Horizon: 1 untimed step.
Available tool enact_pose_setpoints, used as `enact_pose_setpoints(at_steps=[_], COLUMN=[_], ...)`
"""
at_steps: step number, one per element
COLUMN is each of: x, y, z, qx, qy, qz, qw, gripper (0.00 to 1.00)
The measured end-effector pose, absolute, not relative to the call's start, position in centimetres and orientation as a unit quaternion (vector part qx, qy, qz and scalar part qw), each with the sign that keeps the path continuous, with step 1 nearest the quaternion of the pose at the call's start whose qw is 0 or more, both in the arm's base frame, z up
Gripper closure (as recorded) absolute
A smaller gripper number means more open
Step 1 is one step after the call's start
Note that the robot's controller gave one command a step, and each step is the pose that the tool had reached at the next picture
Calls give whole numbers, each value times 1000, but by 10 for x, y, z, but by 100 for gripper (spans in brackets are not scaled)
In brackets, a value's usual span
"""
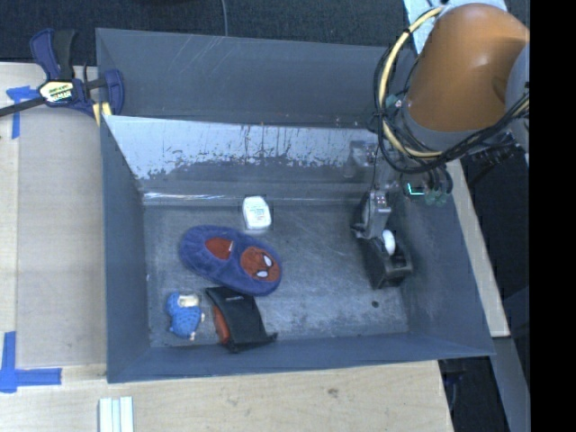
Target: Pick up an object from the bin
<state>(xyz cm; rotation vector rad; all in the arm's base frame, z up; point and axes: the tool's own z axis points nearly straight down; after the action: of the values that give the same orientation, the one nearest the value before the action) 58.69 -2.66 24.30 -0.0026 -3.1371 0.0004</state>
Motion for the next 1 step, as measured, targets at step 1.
enact_pose_setpoints(at_steps=[1], x=[536], y=[-102], z=[190], qx=[12], qy=[-1000], qz=[1], qw=[3], gripper=[0])
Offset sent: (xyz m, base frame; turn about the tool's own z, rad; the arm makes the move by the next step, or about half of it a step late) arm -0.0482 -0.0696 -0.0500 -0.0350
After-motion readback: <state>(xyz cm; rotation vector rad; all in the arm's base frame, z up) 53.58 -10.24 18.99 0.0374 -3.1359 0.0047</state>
